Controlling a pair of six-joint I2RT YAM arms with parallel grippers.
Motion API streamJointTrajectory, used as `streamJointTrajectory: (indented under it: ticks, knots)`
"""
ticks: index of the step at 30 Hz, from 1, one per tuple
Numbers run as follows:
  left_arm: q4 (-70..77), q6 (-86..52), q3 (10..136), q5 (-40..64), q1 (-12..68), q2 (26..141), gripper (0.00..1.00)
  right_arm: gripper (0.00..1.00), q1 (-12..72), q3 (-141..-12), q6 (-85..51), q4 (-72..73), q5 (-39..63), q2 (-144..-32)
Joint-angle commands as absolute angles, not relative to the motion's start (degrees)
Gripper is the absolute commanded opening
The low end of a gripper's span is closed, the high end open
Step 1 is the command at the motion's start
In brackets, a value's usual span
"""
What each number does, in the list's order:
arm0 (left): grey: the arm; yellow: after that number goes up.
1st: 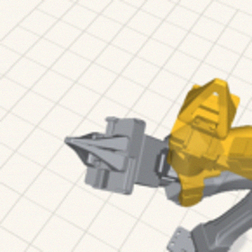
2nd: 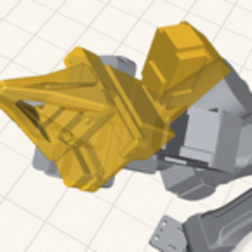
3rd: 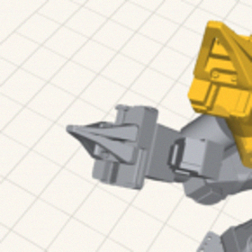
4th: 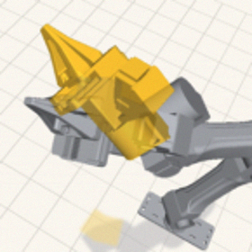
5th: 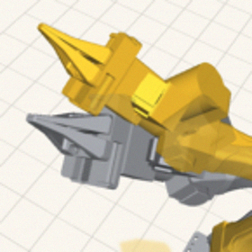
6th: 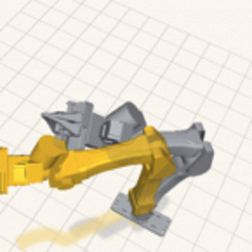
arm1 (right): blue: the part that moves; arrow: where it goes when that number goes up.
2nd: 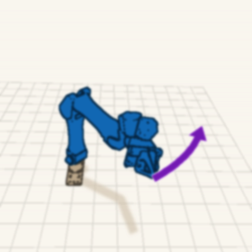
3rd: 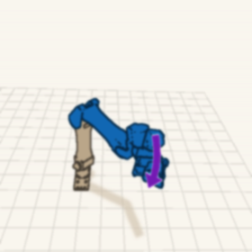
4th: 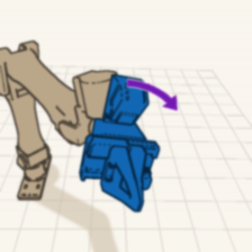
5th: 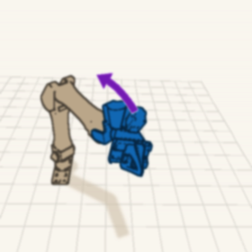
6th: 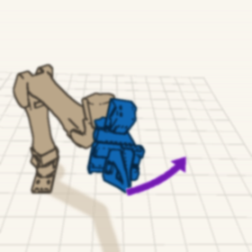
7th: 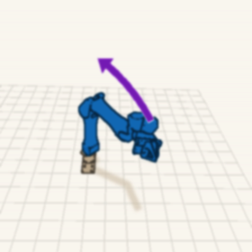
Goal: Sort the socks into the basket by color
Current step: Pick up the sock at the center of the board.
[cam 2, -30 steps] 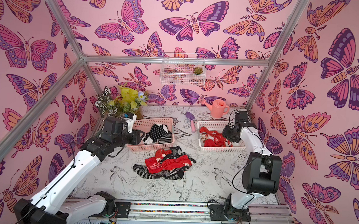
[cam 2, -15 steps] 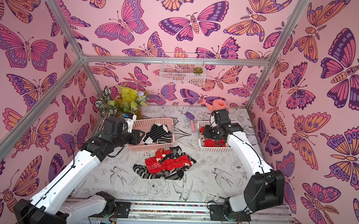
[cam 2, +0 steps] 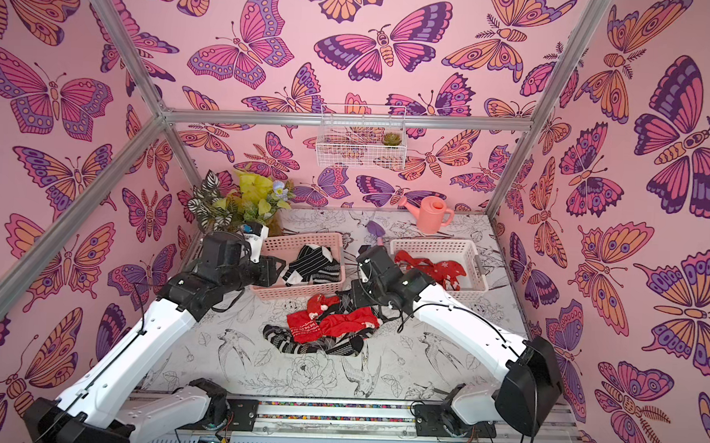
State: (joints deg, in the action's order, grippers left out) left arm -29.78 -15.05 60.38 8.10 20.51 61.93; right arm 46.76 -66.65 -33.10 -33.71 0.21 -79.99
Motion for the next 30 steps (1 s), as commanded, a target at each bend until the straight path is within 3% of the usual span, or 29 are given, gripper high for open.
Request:
streamJointTrajectory:
  ticks: [1,8,30]
  knots:
    - [-29.44,-14.48,59.37,7.82,20.04,60.91,0.44,0.33,50.97,-64.94,-40.56,-28.41,-5.87,-81.01]
    - [-29.44,-14.54,59.24,7.65,20.04,60.56,0.44,0.34,55.43,-62.39,-47.71,-21.58,-7.32,-86.14]
    - [-29.38,-14.33,59.24,7.92,20.04,60.56,0.44,0.44,56.64,-67.93,-47.64,-15.98,-1.81,-99.94]
